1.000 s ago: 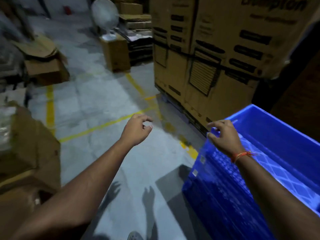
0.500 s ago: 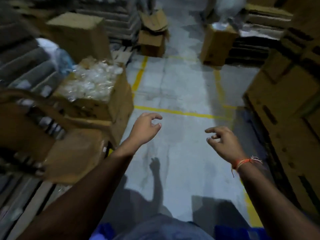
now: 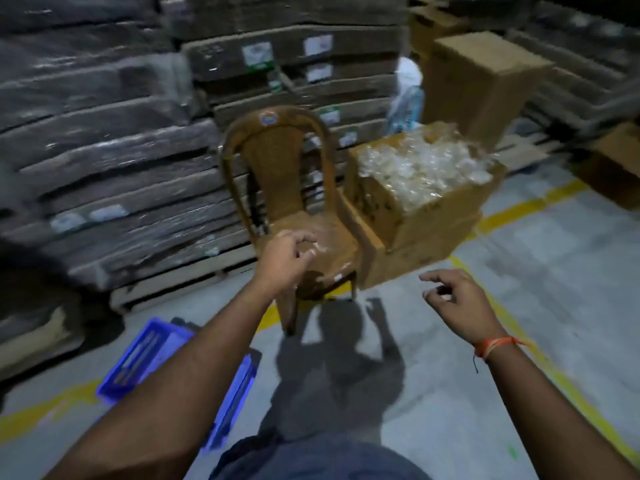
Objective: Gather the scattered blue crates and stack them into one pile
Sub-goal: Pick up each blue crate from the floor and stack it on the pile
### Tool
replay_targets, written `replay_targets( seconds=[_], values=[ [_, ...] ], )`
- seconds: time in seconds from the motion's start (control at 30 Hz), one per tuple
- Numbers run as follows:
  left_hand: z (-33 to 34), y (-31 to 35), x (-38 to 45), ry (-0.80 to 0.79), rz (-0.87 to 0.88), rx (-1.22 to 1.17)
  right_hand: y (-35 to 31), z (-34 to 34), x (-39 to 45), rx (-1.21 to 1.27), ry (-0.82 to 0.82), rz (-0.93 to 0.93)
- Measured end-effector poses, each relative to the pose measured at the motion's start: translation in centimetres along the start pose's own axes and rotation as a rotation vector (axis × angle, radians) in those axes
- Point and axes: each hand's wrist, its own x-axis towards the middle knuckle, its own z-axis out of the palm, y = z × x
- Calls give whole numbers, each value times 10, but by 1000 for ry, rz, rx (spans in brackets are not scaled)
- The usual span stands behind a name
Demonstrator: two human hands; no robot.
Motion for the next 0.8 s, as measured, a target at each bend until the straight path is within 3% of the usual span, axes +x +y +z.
replay_targets(
  seconds=[0.23, 0.4, 0.6, 0.8],
  values=[
    [-20, -50, -80, 254, -302, -58, -27, 53, 48, -4, -240, -299],
    [-23, -83, -140, 338, -485, -50, -54, 107, 52, 46, -540, -431],
    [-32, -122, -179, 389, -597, -46, -94, 152, 54, 75, -606, -541],
    [-63, -167, -181, 413, -608, -60, -127, 201, 68, 84, -646, -503]
  ],
)
